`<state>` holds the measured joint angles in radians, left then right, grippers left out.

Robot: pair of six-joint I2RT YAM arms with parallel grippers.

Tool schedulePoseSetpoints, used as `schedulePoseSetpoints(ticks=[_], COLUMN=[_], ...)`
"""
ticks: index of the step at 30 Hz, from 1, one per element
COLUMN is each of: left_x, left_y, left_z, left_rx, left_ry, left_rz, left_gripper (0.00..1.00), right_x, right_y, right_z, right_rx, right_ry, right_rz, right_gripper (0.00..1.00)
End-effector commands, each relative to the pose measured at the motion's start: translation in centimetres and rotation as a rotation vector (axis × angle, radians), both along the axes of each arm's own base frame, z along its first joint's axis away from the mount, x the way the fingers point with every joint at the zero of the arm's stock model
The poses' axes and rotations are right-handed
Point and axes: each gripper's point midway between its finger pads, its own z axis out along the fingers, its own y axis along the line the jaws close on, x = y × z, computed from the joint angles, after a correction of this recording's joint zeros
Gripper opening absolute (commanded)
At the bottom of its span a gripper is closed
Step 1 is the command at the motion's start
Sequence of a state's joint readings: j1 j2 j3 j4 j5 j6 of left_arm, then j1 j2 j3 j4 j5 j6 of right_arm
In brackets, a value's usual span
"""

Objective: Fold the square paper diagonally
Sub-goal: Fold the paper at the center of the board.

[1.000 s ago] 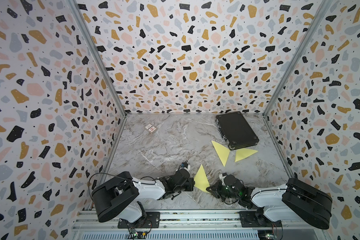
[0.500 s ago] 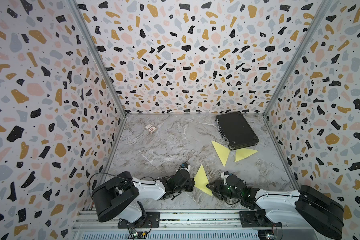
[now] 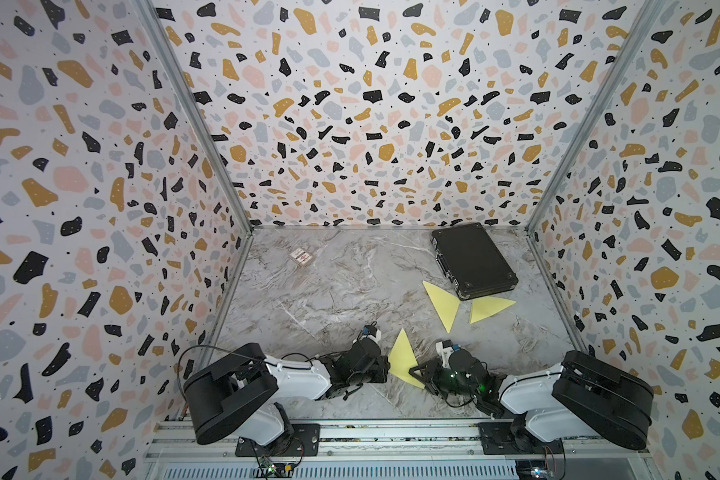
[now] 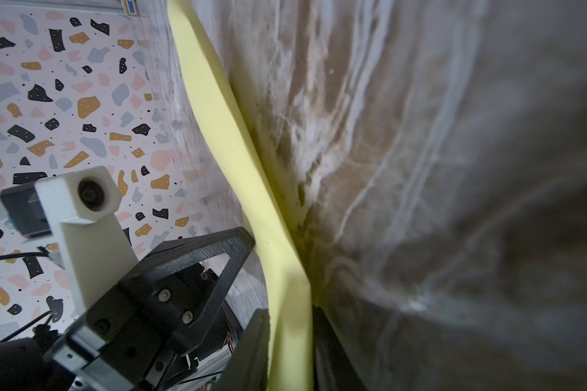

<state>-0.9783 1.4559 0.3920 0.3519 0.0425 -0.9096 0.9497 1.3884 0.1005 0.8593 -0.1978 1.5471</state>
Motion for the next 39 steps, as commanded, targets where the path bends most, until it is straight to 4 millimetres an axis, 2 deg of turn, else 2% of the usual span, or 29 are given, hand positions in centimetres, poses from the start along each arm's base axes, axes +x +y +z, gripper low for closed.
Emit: schedulePoseSetpoints(ticks=[1, 4, 12, 16, 22, 25, 28, 30, 33, 39], left_x=[-5.1, -5.2, -5.2, -5.2, -5.2, -5.2, -5.2, -5.2, -5.1, -5.1], left_y=[7.9, 7.9, 7.9, 8.0, 8.0, 8.1, 8.1, 8.2, 8.2, 8.0], left_z=[-7.1, -7.2, -7.2, -7.2, -7.1, -7.2, -7.2, -7.2, -7.2, -7.3], left_rx=[0.360, 0.360, 0.367, 0.369, 0.369, 0.370, 0.374, 0.380, 0.381, 0.384], left_ry=[0.216, 0.216, 0.214, 0.214, 0.211, 0.211, 0.210, 0.210, 0.210, 0.212], left_rz=[-0.004, -0.006, -0.008, -0.007, -0.005, -0.004, -0.002, -0.001, 0.001, -0.001], left_gripper=[0.00, 0.00, 0.00, 0.00, 0.00, 0.00, 0.00, 0.00, 0.00, 0.00], right_x=[0.6, 0.8, 1.6, 1.9, 1.8, 1.6, 1.4, 1.2, 0.9, 0.6], right_y=[0.4, 0.6, 0.0, -0.2, 0.2, 0.9, 0.9, 0.7, 0.7, 0.1], right_z=[1.4, 1.6, 1.0, 1.0, 1.4, 2.2, 2.2, 2.1, 2.1, 2.2], right_rx=[0.059, 0.069, 0.068, 0.067, 0.088, 0.119, 0.109, 0.095, 0.083, 0.027], right_ry=[-0.068, -0.080, -0.076, -0.074, -0.074, -0.088, -0.088, -0.082, -0.077, -0.085], right_rz=[-0.012, -0.008, -0.032, -0.031, -0.005, 0.024, 0.040, 0.044, 0.060, 0.068], right_gripper=[0.24, 0.25, 0.37, 0.33, 0.17, 0.19, 0.30, 0.33, 0.32, 0.19])
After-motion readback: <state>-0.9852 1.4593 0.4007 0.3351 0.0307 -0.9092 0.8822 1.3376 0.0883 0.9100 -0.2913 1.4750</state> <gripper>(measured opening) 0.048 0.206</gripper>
